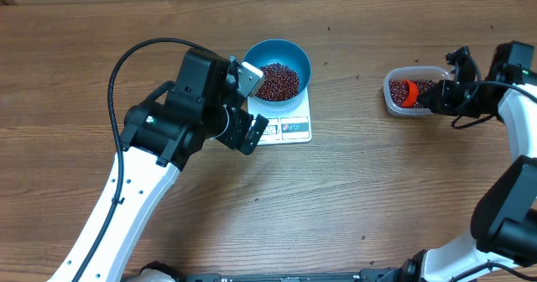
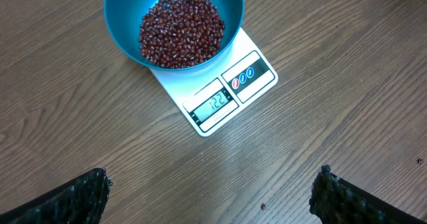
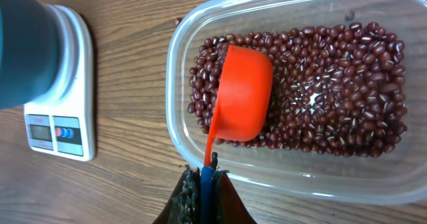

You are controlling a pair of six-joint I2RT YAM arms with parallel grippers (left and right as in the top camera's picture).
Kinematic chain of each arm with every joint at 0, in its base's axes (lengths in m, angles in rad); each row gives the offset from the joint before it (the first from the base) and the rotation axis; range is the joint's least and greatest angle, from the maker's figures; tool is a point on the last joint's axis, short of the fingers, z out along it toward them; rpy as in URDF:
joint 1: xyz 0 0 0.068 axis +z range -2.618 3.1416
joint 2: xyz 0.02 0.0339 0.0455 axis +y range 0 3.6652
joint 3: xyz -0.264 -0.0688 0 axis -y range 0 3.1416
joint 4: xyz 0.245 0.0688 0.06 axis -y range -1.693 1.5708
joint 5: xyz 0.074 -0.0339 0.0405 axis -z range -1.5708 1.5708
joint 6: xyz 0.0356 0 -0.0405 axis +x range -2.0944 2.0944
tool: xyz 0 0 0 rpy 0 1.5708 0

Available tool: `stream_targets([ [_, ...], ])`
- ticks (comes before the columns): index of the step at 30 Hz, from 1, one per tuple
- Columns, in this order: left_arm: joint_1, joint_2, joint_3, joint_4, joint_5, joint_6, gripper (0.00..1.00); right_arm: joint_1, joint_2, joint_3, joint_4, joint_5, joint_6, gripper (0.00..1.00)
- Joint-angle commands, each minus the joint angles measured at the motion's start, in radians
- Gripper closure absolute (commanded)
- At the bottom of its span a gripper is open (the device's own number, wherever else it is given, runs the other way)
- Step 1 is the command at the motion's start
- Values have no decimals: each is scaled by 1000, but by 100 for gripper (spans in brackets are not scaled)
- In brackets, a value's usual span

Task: Scoop item into bowl and weigh 150g on scale
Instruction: 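Carry the empty red scoop right and dip it into the bean tub, then lift the filled scoop out of the tub with right gripper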

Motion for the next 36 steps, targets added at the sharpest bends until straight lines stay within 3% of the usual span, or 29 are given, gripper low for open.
stream_targets([
  [1, -1, 3, 7, 1, 0, -10, 0, -40, 2, -7, -11, -111, -11, 96],
  [16, -1, 3, 7, 1, 0, -10, 1, -237, 2, -7, -70, -355, -10, 96],
  [19, -1, 3, 7, 1, 0, -10, 0, -282, 2, -7, -77, -407, 47, 96],
  [24, -1, 3, 7, 1, 0, -10, 0, -327, 2, -7, -114, -565, 47, 96],
  [36, -1, 3, 7, 1, 0, -10, 1, -251, 2, -7, -159, -916, 47, 96],
])
